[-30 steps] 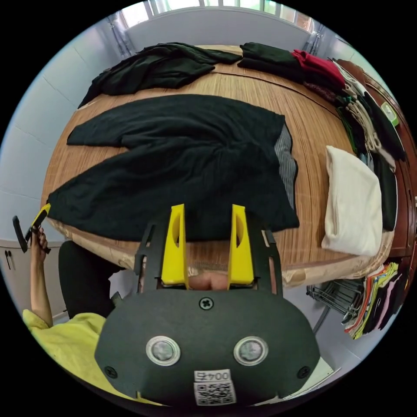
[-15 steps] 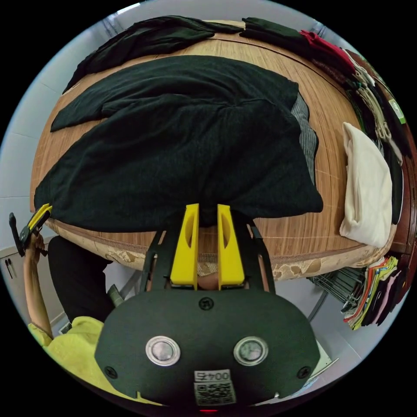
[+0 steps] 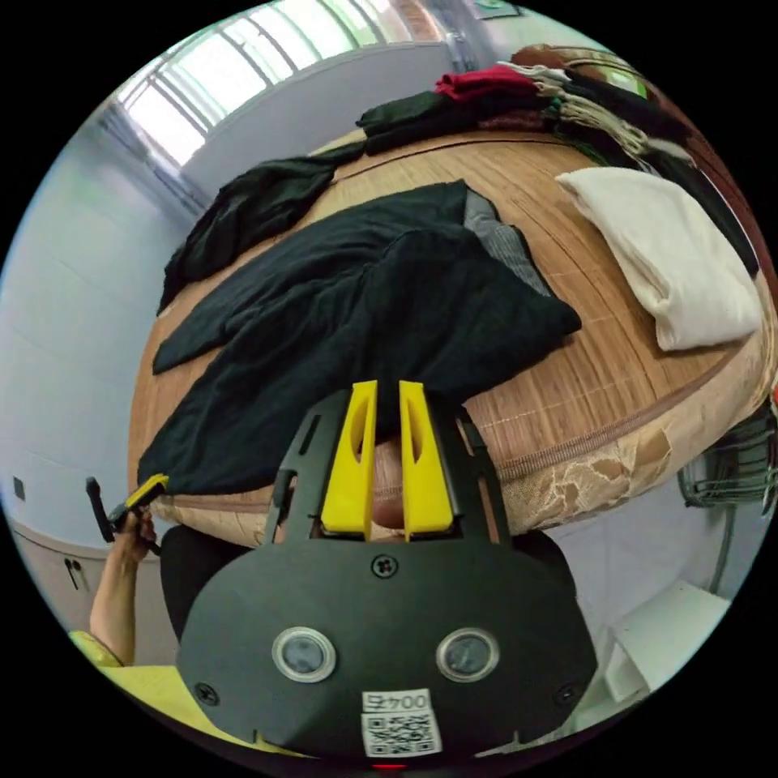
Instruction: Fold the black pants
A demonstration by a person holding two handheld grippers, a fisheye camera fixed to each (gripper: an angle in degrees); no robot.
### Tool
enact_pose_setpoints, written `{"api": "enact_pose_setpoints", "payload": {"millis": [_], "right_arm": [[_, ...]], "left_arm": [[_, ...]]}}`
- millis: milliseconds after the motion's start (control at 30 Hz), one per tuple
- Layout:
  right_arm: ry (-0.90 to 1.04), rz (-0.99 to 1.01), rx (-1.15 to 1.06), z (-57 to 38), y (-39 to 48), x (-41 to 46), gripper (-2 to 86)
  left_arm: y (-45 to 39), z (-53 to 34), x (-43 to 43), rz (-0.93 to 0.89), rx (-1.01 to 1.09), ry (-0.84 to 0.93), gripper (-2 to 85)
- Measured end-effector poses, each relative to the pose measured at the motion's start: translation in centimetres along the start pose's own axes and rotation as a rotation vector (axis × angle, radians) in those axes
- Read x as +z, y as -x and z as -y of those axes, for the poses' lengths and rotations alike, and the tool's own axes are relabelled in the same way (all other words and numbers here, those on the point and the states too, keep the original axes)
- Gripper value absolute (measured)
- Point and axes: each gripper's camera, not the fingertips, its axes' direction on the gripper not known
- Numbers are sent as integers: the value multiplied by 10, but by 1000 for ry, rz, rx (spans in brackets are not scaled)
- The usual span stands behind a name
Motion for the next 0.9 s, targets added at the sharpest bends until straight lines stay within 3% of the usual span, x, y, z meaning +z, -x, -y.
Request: {"api": "enact_pose_setpoints", "payload": {"millis": [167, 433, 633, 900], "right_arm": [[-127, 330, 233, -43, -101, -27, 122], [-292, 749, 672, -117, -244, -1, 172], [-220, 727, 682, -120, -260, 27, 187], [-191, 627, 619, -119, -277, 43, 180]], "left_arm": [[61, -42, -19, -113, -234, -76, 111], [222, -198, -12, -519, -780, -396, 123], [273, -239, 19, -651, -1007, -480, 151], [309, -256, 50, -670, -1088, -432, 165]]}}
